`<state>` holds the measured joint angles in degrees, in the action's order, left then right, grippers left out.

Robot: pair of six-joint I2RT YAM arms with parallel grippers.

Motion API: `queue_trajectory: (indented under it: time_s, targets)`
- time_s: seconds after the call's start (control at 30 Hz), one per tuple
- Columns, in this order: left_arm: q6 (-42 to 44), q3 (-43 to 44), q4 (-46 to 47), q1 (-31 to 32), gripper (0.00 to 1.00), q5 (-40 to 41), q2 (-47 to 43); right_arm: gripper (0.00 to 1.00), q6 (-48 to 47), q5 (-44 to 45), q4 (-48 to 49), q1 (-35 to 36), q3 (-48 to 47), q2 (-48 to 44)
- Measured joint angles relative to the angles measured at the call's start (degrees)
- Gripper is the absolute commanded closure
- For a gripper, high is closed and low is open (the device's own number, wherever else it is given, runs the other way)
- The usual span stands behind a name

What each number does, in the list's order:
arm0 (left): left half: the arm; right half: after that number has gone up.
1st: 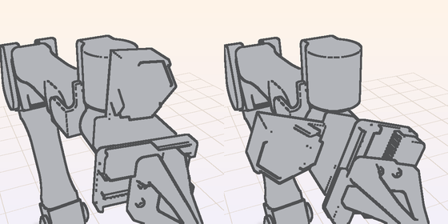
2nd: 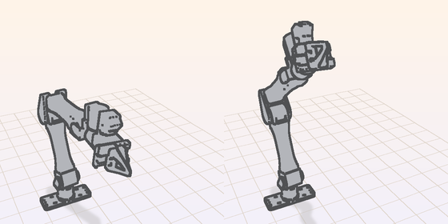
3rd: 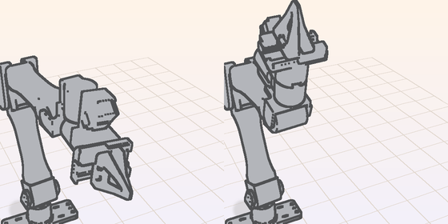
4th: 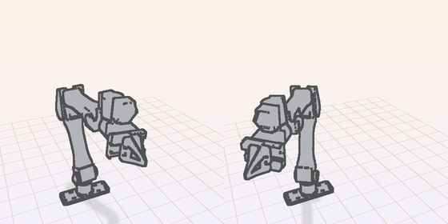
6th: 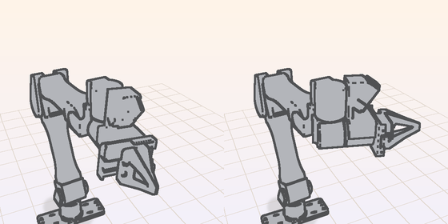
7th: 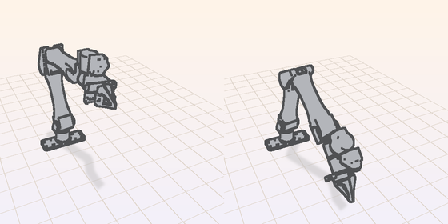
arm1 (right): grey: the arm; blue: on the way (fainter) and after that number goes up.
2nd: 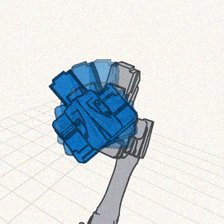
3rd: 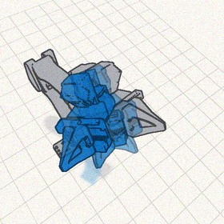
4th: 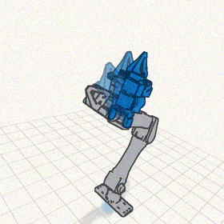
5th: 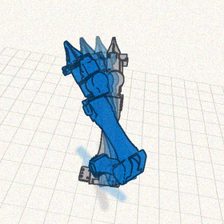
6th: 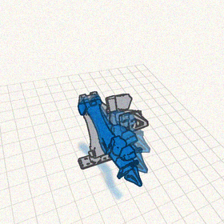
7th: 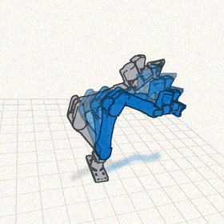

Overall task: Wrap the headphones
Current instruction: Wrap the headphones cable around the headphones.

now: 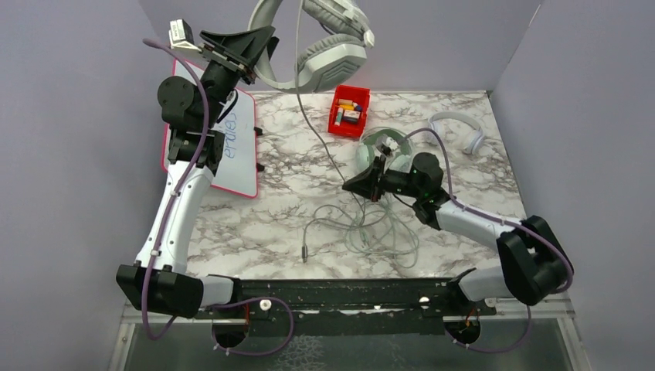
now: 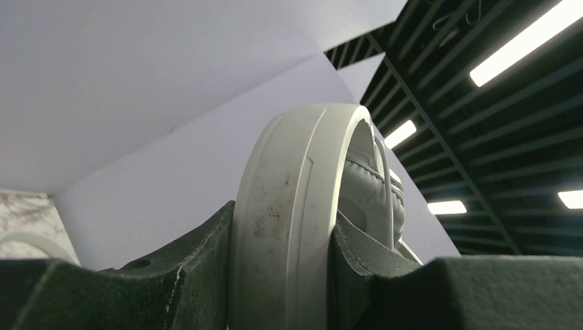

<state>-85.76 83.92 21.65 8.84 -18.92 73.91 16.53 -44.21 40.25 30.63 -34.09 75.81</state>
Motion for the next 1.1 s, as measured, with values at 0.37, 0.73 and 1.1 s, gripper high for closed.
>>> queue_trajectory:
  time_s: [0.37,0.73,1.1]
  targets:
    - [-0.8,-10.4,4.9,4.4,1.00,-19.4,-4.9,1.00,0.8,-2.6,-2.9,-7.5,-16.7,15.7]
    - [17.4,-27.8,-7.3,9.1,1.00,-31.3,-11.6,1.00,-3.6,-3.9,-16.6,-15.0,-30.5,17.5]
    - [44.0,-33.8,-29.0,8.9,1.00,-23.1,-13.4,1.00,-9.4,0.1,-32.3,-15.9,-36.8,13.4]
